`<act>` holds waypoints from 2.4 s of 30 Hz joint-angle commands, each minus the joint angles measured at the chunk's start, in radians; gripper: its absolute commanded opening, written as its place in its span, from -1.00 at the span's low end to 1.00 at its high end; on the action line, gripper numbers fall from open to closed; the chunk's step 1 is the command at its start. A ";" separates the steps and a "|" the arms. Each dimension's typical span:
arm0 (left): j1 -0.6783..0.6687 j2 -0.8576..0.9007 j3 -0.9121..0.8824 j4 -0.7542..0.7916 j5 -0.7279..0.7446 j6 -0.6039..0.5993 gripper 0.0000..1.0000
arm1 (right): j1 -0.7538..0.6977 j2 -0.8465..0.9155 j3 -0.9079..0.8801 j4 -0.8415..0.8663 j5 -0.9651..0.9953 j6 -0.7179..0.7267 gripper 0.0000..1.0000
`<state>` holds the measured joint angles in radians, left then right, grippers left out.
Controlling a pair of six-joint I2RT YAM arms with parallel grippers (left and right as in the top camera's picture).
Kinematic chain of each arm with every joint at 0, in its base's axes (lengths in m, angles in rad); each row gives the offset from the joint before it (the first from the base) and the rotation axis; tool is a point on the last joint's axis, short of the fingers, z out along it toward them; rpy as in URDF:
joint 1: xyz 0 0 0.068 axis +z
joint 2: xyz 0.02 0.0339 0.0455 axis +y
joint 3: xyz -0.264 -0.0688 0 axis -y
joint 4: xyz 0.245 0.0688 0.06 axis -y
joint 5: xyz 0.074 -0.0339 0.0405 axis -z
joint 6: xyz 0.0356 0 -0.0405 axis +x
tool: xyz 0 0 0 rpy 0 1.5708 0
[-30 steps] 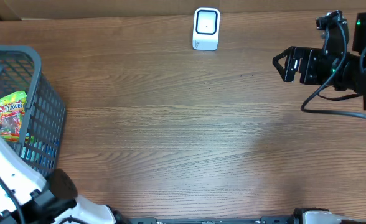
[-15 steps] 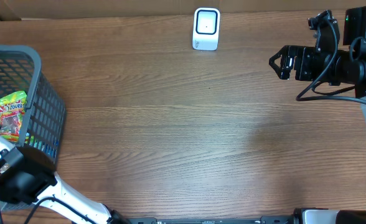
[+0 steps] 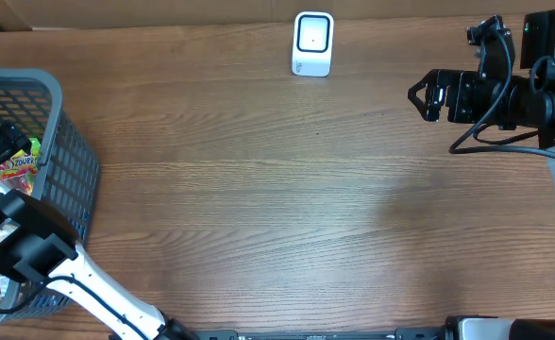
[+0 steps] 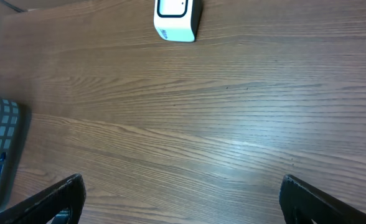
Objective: Scan the item barcode
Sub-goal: 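Grasp the green Haribo bag in the basket with the left gripper, then carry the Haribo bag to the table centre and release it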
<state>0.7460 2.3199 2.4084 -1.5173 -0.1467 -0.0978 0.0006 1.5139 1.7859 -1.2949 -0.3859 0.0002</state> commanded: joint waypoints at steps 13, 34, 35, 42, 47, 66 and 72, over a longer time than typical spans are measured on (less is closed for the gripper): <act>0.005 0.031 -0.006 0.103 -0.100 -0.007 1.00 | 0.000 -0.008 -0.001 0.003 -0.011 -0.010 1.00; -0.027 0.031 -0.369 0.448 -0.167 0.009 0.96 | 0.000 -0.008 -0.001 0.005 -0.090 -0.055 1.00; -0.027 0.031 -0.380 0.451 -0.164 0.009 0.88 | 0.000 -0.008 -0.001 0.006 -0.104 -0.061 1.00; -0.027 0.031 -0.399 0.389 -0.111 -0.053 -0.67 | 0.000 -0.008 -0.001 0.010 -0.106 -0.061 1.00; -0.027 0.025 -0.392 0.303 -0.111 -0.090 -0.91 | 0.000 -0.008 -0.001 0.006 -0.106 -0.061 1.00; -0.030 -0.154 0.463 -0.172 0.163 -0.159 -0.92 | 0.000 -0.008 -0.001 -0.005 -0.106 -0.061 1.00; -0.056 -0.389 0.495 -0.166 0.256 -0.187 -0.92 | 0.000 -0.008 -0.001 -0.014 -0.106 -0.061 1.00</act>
<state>0.7078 2.0602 2.8651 -1.6833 0.0174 -0.2634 0.0006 1.5139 1.7859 -1.3064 -0.4755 -0.0528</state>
